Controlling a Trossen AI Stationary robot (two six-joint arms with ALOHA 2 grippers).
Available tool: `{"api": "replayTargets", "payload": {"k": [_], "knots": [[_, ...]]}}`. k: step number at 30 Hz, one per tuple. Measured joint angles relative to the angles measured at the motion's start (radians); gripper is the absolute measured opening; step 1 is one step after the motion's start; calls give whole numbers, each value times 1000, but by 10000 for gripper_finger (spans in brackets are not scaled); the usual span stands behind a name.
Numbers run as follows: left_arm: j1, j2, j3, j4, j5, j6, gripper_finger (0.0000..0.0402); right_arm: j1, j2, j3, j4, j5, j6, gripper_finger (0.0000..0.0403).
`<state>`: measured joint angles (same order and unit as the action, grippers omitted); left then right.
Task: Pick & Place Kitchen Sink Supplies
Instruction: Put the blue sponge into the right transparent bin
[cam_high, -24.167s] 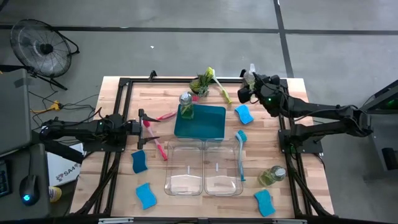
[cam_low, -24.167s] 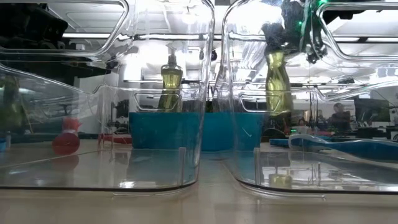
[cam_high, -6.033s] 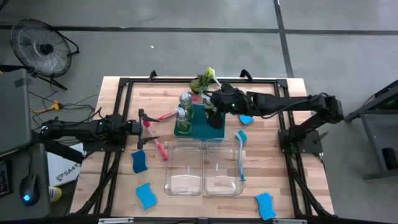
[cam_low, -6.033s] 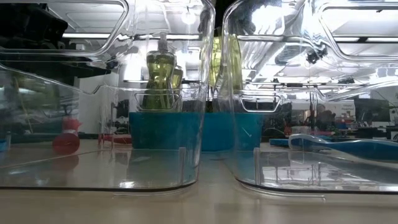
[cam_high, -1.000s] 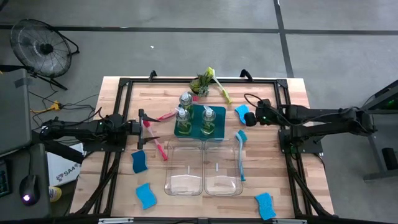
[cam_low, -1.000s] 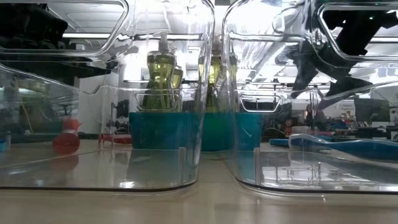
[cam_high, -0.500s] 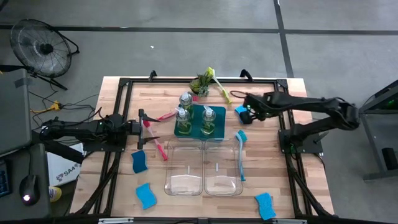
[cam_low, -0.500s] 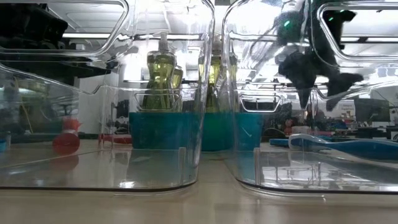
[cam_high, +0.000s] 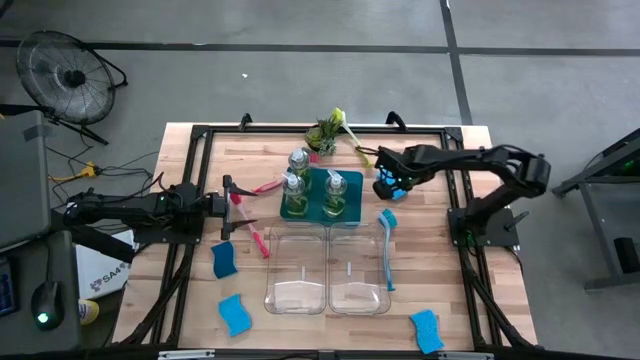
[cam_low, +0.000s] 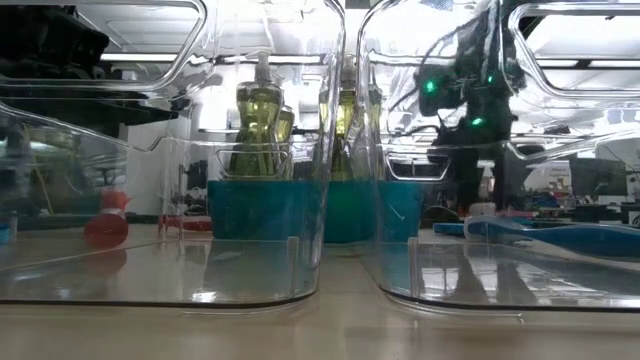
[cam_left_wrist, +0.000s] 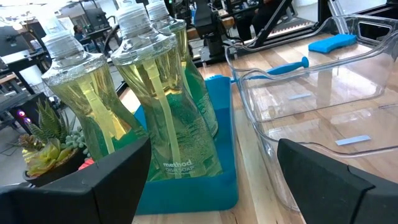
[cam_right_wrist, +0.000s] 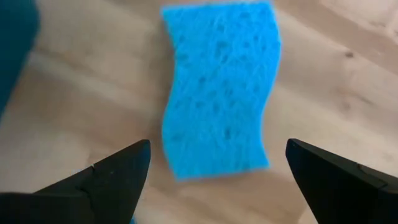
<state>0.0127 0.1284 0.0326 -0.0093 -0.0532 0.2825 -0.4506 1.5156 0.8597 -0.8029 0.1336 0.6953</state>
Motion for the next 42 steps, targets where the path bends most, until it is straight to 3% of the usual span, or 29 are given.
{"api": "replayTargets", "payload": {"k": [9, 17, 27, 42], "knots": [[0, 0, 0, 0, 0, 0, 344, -28, 67, 0, 93, 69, -154, 369], [0, 0, 0, 0, 0, 0, 344, -27, 70, 0, 123, 58, -152, 369], [0, 0, 0, 0, 0, 0, 344, -34, 76, -14, 129, 1, 84, 369], [0, 0, 0, 0, 0, 0, 344, -36, 76, -90, 248, 6, 194, 369]]}}
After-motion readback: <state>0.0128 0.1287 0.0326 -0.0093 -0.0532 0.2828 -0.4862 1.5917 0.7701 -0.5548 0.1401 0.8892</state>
